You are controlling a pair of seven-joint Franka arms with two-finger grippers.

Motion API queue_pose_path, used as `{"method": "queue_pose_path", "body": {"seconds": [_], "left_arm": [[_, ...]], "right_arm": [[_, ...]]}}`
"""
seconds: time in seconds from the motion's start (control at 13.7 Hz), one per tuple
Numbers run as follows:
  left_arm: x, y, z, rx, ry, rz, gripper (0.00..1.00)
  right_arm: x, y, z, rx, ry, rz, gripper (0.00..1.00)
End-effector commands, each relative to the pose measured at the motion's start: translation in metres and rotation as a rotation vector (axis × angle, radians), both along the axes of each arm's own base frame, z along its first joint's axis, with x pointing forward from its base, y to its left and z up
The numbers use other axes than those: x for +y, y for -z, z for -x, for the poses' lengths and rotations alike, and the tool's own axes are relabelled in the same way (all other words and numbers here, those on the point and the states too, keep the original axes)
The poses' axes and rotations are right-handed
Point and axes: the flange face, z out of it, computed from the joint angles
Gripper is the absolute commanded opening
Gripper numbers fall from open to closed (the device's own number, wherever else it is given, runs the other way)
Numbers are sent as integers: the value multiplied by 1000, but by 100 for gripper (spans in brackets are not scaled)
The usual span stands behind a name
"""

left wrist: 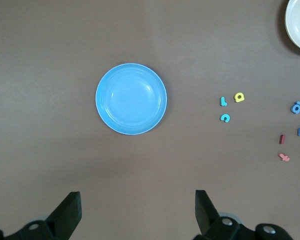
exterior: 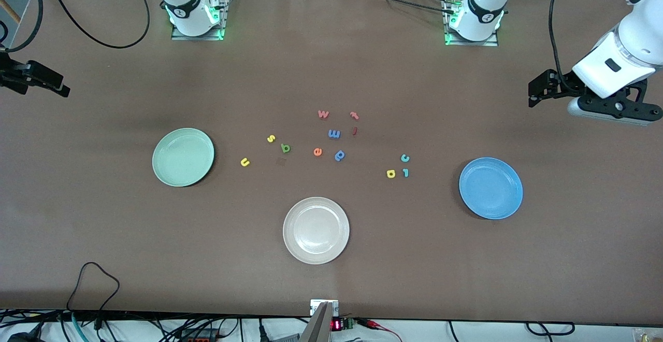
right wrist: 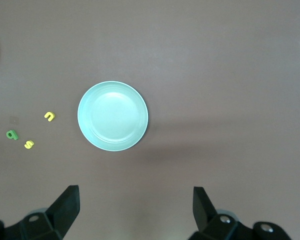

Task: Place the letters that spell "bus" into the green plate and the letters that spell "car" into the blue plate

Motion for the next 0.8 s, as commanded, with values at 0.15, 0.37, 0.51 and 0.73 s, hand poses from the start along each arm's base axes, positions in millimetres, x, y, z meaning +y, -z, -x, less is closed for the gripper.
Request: {"method": "queue_pose_path", "body": {"seconds": [0.15, 0.37, 0.51, 0.73], "left_arm": [[2, -2, 2, 5, 13, 8, 100], [2, -2, 2, 6, 13, 8, 100], [2, -2, 2, 6, 13, 8, 100], [2, -2, 2, 6, 13, 8, 100]], "right_arm": [[5, -4, 3, 21, -2, 12, 100], [11, 21, -11, 53, -10, 14, 100], [34, 56, -33, 78, -51, 19, 100], [96, 120, -58, 136, -64, 39, 100]]}}
